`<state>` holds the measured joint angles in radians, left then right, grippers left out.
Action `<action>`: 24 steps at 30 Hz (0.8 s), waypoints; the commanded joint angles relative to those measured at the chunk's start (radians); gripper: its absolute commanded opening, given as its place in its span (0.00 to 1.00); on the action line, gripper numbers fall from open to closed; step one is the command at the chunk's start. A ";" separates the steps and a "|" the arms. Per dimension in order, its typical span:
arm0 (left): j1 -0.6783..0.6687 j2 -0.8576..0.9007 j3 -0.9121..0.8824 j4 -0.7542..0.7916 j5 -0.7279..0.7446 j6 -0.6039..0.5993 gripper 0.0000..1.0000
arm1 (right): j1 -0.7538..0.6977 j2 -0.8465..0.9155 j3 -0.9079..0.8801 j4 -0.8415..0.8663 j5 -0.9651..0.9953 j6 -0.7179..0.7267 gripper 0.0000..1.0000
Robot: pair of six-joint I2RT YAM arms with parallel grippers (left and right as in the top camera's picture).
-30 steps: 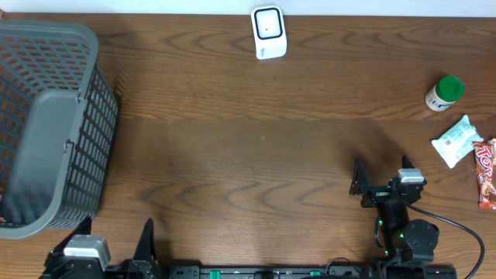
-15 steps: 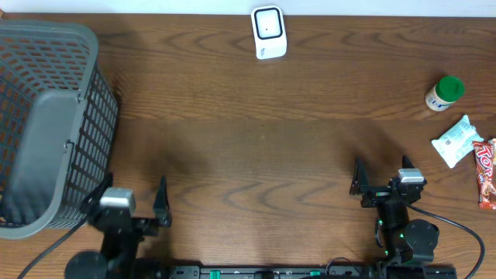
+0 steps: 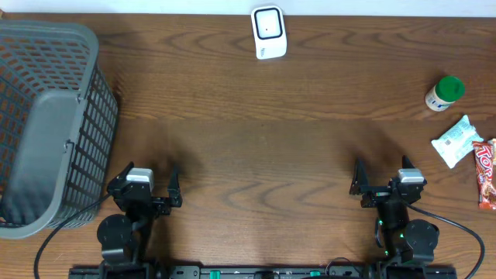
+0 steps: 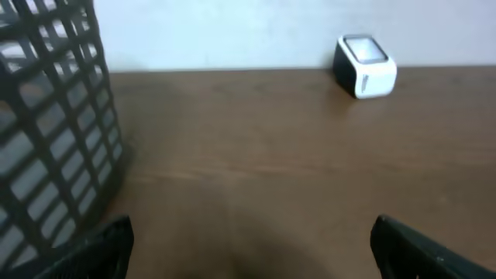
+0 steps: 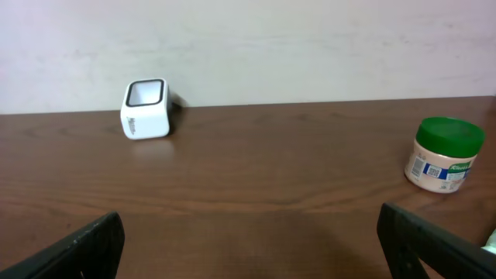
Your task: Scan the item barcode
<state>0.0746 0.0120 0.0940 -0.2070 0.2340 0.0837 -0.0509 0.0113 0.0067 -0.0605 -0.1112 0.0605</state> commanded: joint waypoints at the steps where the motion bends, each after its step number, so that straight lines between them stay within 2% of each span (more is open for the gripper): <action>1: -0.004 -0.010 -0.040 0.040 -0.029 0.013 0.98 | 0.006 -0.006 -0.001 -0.005 0.005 0.010 0.99; 5: -0.004 -0.010 -0.043 0.046 -0.063 0.005 0.98 | 0.006 -0.006 -0.001 -0.005 0.005 0.010 0.99; 9: -0.004 -0.010 -0.089 0.189 -0.063 -0.008 0.98 | 0.006 -0.006 -0.001 -0.005 0.005 0.010 0.99; 18: -0.004 -0.010 -0.090 0.149 -0.068 -0.011 0.98 | 0.006 -0.006 -0.001 -0.005 0.005 0.010 0.99; 21: -0.008 -0.010 -0.090 0.149 -0.059 -0.076 0.98 | 0.006 -0.006 -0.001 -0.005 0.005 0.010 0.99; 24: -0.026 -0.010 -0.090 0.149 -0.066 -0.085 0.98 | 0.006 -0.006 -0.001 -0.005 0.005 0.010 0.99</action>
<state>0.0685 0.0101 0.0261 -0.0292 0.1699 0.0410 -0.0509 0.0109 0.0067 -0.0624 -0.1112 0.0601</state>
